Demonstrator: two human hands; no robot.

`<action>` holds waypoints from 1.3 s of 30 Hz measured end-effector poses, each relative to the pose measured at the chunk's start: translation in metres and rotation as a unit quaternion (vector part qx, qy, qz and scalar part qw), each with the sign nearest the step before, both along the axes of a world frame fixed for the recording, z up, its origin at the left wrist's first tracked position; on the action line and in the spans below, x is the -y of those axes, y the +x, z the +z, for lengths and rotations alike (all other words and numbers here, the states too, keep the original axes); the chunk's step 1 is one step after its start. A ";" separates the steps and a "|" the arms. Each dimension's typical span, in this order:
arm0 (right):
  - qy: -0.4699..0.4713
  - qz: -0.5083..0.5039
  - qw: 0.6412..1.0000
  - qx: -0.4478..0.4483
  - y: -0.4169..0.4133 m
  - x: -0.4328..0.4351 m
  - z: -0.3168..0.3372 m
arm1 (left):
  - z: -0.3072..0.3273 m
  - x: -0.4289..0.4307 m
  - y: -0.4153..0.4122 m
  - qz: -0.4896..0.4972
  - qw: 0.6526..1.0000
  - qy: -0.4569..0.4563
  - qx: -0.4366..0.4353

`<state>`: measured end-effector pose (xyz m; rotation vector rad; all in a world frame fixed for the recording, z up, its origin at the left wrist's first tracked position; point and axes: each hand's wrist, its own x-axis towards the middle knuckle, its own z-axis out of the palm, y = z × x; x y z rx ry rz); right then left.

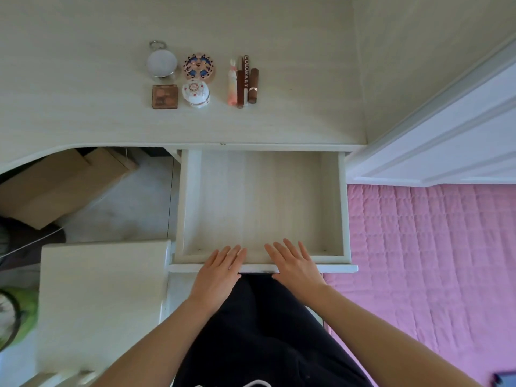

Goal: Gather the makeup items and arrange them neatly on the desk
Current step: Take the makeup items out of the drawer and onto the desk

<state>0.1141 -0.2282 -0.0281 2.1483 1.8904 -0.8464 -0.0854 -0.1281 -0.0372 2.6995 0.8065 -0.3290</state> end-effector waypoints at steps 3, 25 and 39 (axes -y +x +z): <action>-0.026 0.035 0.999 0.014 0.003 0.004 -0.007 | -0.002 -0.004 -0.002 -0.026 1.000 0.012 -0.003; 0.032 0.043 0.997 0.048 0.038 -0.046 -0.010 | 0.003 -0.067 0.031 -0.109 0.991 0.080 -0.009; 0.072 0.027 0.996 0.053 0.074 -0.106 -0.012 | 0.002 -0.125 0.071 -0.073 0.994 0.075 0.018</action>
